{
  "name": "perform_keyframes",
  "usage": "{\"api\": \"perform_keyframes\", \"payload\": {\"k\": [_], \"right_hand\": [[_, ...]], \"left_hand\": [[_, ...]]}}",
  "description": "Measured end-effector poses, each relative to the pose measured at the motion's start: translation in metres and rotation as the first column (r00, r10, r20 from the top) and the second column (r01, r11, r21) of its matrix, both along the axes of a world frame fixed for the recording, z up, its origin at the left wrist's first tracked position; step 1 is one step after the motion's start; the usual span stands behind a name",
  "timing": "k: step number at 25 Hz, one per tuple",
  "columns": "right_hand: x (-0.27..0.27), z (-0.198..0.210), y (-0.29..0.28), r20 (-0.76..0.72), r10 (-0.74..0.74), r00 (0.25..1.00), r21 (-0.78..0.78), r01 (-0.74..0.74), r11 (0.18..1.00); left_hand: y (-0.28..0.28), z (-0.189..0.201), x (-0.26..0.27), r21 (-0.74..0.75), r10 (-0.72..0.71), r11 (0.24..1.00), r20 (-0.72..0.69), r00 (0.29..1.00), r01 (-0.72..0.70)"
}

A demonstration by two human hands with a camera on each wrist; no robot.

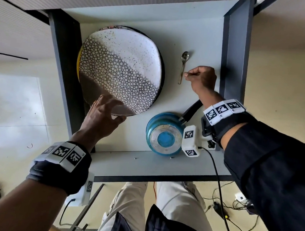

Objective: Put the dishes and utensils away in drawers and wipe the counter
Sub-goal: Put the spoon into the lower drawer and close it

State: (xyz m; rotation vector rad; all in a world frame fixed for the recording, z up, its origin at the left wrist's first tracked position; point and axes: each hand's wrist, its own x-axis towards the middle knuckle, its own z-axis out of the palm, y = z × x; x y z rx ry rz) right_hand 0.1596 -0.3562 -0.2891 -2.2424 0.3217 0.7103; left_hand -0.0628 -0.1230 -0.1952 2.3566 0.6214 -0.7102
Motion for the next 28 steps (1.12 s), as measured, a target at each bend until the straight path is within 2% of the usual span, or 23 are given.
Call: {"api": "perform_keyframes", "payload": {"k": [4,7,10,11,13,16,18,21,23,26,28], "right_hand": [[-0.052,0.042,-0.004,0.08,0.091,0.993,0.078,-0.097,0.992],[-0.108,0.072,-0.012,0.159,0.156,0.975,0.106,-0.174,0.979],[-0.182,0.095,-0.03,0.154,0.263,0.952,0.037,-0.272,0.962],[-0.209,0.101,-0.037,0.158,0.321,0.934,0.0,-0.325,0.946],[-0.261,0.107,-0.055,0.183,0.429,0.885,-0.053,-0.426,0.903],[-0.321,0.113,-0.078,0.25,0.629,0.736,-0.27,-0.571,0.775],[-0.339,0.119,-0.08,0.196,0.693,0.694,-0.346,-0.612,0.711],[-0.335,0.125,-0.074,0.045,0.733,0.678,-0.324,-0.685,0.653],[-0.329,0.125,-0.067,-0.078,0.756,0.65,-0.314,-0.735,0.601],[-0.325,0.125,-0.05,-0.286,0.707,0.647,-0.285,-0.761,0.582],[-0.316,0.123,-0.048,-0.351,0.694,0.629,-0.266,-0.778,0.57]], "left_hand": [[-0.008,0.004,-0.037,-0.04,0.095,0.994,-0.105,0.99,-0.099],[-0.017,0.01,-0.077,-0.059,0.103,0.992,-0.143,0.984,-0.113],[-0.031,0.021,-0.128,-0.103,0.087,0.989,-0.173,0.981,-0.106],[-0.037,0.025,-0.149,-0.106,0.077,0.99,-0.176,0.981,-0.097],[-0.047,0.029,-0.191,-0.029,-0.014,1.0,-0.135,0.991,0.01],[-0.055,0.031,-0.225,0.125,-0.163,0.979,-0.009,0.987,0.163],[-0.055,0.031,-0.226,0.149,-0.183,0.972,-0.02,0.983,0.184],[-0.058,0.027,-0.22,0.105,-0.163,0.978,-0.168,0.972,0.182],[-0.059,0.028,-0.215,0.091,-0.22,0.963,-0.277,0.935,0.254],[-0.065,0.036,-0.21,0.06,-0.256,0.951,-0.405,0.878,0.305],[-0.069,0.031,-0.204,0.086,-0.249,0.945,-0.435,0.865,0.315]]}}
